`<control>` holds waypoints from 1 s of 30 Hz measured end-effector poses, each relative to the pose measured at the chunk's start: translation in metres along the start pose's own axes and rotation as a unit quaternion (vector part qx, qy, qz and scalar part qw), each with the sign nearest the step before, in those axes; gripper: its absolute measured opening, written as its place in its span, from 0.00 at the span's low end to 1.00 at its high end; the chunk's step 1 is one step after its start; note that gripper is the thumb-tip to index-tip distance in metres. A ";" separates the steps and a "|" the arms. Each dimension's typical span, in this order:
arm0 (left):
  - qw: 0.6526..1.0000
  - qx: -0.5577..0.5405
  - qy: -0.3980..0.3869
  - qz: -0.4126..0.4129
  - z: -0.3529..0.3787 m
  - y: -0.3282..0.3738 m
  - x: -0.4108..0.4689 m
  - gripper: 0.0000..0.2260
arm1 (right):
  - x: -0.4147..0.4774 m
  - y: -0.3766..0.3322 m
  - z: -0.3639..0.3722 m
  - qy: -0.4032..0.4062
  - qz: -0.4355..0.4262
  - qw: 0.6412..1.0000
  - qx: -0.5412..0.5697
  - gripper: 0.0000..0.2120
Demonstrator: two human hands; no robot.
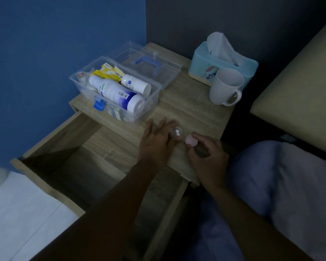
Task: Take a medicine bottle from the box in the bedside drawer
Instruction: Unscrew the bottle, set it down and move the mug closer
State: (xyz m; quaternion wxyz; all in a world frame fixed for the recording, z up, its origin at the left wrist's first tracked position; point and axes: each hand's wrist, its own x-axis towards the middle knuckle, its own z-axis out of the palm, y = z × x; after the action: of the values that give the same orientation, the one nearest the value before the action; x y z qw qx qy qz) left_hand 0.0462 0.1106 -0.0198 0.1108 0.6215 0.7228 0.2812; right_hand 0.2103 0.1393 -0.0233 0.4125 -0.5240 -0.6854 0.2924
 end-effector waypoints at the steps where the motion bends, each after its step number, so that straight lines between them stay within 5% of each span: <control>1: 1.000 0.013 -0.002 0.002 0.001 0.000 0.000 0.21 | 0.000 0.000 -0.001 -0.006 0.001 1.000 0.002 0.14; 6: 1.000 0.018 -0.021 0.006 -0.002 0.003 -0.002 0.22 | 0.000 0.003 -0.008 -0.047 0.012 0.999 0.016 0.17; 10: 0.993 -0.091 -0.063 -0.051 -0.018 -0.001 -0.002 0.24 | 0.007 0.002 -0.012 -0.061 0.082 0.991 0.089 0.19; 13: 0.996 0.016 -0.079 -0.045 -0.020 -0.011 -0.010 0.27 | 0.018 -0.003 -0.014 -0.059 0.123 0.984 0.117 0.24; 21: 0.984 0.127 -0.120 -0.029 -0.024 -0.015 -0.016 0.28 | 0.088 -0.028 -0.022 0.024 -0.103 0.990 -0.095 0.19; 30: 0.961 0.228 -0.155 0.016 -0.033 -0.018 -0.015 0.33 | 0.177 -0.030 -0.026 -0.007 -0.016 0.969 -0.247 0.37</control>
State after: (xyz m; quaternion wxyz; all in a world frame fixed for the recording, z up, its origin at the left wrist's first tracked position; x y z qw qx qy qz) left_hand 0.0171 0.0858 -0.0055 0.0725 0.6774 0.7319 0.0115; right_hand 0.1987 0.2997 0.0604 0.2699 -0.5965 -0.7478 0.1105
